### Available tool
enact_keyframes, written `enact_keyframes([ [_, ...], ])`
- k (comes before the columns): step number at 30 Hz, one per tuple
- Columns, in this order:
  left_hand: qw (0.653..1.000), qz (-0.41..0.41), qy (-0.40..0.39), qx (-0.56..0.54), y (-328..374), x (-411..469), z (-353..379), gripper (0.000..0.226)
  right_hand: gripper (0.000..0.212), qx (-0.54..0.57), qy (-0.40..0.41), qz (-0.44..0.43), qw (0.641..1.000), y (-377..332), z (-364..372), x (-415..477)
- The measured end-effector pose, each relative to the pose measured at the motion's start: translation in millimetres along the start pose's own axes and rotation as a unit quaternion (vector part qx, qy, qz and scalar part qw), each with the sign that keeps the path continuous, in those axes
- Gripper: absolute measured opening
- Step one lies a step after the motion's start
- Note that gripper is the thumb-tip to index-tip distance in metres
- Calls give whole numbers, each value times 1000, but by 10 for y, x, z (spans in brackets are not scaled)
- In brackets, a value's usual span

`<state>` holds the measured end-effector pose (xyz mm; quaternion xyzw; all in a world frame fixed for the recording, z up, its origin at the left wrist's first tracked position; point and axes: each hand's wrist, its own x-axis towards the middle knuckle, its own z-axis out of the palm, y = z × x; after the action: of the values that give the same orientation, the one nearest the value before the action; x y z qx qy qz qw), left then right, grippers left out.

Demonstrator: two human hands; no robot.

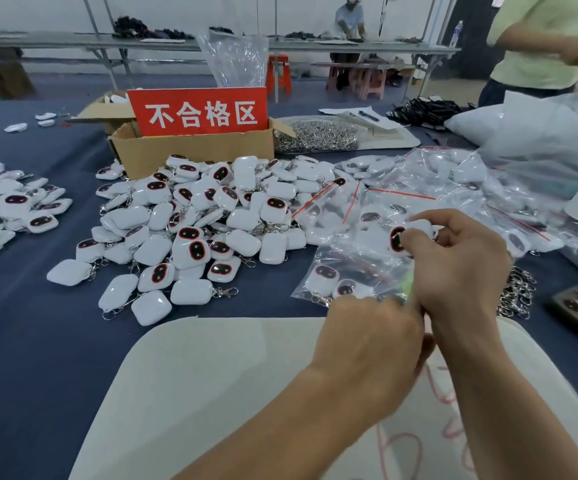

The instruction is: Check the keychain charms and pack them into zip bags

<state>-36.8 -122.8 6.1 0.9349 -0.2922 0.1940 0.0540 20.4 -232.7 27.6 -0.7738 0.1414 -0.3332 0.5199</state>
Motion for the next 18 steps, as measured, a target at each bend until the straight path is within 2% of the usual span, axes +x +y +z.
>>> enact_keyframes([
  [3,996,-74,28,-46,61,104,81,38,16,-3,7,6,1000,7,-14,13],
  [6,987,-126,46,-90,0,142,213,40,19,52,0,31,998,3,-6,13],
  [11,956,-227,97,-159,-335,133,162,34,23,76,-30,19,996,-68,36,-55],
  [15,901,-334,88,-262,-695,26,115,23,23,86,-58,10,995,-130,86,-166],
  [18,849,-369,99,-364,-840,-91,96,26,22,125,-116,2,985,-176,116,-262],
])
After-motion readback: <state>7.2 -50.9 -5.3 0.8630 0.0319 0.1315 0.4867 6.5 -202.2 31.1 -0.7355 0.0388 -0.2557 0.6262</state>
